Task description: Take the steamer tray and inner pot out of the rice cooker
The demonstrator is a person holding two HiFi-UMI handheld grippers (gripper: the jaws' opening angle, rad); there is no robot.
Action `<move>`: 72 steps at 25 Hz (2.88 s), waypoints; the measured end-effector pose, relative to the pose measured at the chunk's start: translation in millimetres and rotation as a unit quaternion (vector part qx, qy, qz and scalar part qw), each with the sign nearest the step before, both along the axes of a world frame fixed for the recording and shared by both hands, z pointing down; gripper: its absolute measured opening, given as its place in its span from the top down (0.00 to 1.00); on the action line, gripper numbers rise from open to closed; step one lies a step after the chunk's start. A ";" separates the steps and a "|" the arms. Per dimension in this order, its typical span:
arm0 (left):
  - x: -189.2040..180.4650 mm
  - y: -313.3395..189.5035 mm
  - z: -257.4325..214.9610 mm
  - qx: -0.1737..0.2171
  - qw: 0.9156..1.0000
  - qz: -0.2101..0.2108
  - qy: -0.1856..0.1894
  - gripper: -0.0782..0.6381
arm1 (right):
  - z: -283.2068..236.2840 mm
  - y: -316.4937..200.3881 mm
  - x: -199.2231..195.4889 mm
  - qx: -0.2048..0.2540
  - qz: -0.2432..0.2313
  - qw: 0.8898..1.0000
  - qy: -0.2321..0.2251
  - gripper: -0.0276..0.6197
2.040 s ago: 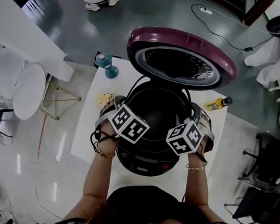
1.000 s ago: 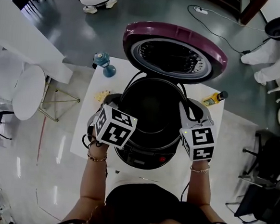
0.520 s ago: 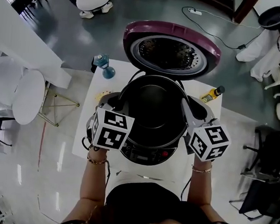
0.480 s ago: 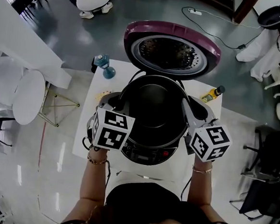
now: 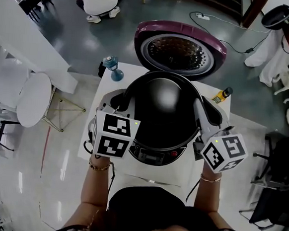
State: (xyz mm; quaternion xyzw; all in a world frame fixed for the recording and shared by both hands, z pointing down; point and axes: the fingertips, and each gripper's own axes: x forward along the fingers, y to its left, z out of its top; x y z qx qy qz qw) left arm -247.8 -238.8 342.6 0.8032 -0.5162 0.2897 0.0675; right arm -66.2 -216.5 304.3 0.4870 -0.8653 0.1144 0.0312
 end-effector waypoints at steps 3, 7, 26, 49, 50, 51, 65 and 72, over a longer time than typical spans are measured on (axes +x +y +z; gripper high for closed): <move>9.7 9.5 -19.9 0.016 1.000 0.000 0.001 0.88 | -21.5 10.2 9.5 0.023 -0.001 1.000 -0.006 0.90; 36.2 24.6 -40.8 0.034 0.999 0.010 0.001 0.88 | -42.9 28.0 35.4 0.041 0.005 0.999 -0.016 0.90; 238.0 136.9 -9.0 -0.008 0.994 0.108 0.005 0.88 | -12.6 168.0 231.0 -0.011 0.093 0.995 -0.030 0.90; 284.4 233.8 140.7 -0.185 0.975 0.115 -0.034 0.88 | 139.6 247.9 279.6 -0.195 0.094 0.974 -0.059 0.90; 284.5 234.5 145.0 -0.190 0.975 0.114 -0.035 0.88 | 144.0 247.9 279.8 -0.199 0.093 0.974 -0.060 0.90; 284.9 235.0 149.3 -0.194 0.974 0.113 -0.035 0.88 | 148.3 247.8 280.4 -0.204 0.092 0.973 -0.060 0.90; 288.9 220.2 203.0 -0.241 0.962 0.112 -0.062 0.87 | 211.1 229.3 285.4 -0.265 0.083 0.957 -0.088 0.90; 290.1 212.0 217.7 -0.258 0.958 0.111 -0.066 0.87 | 225.8 220.1 286.8 -0.280 0.083 0.952 -0.095 0.90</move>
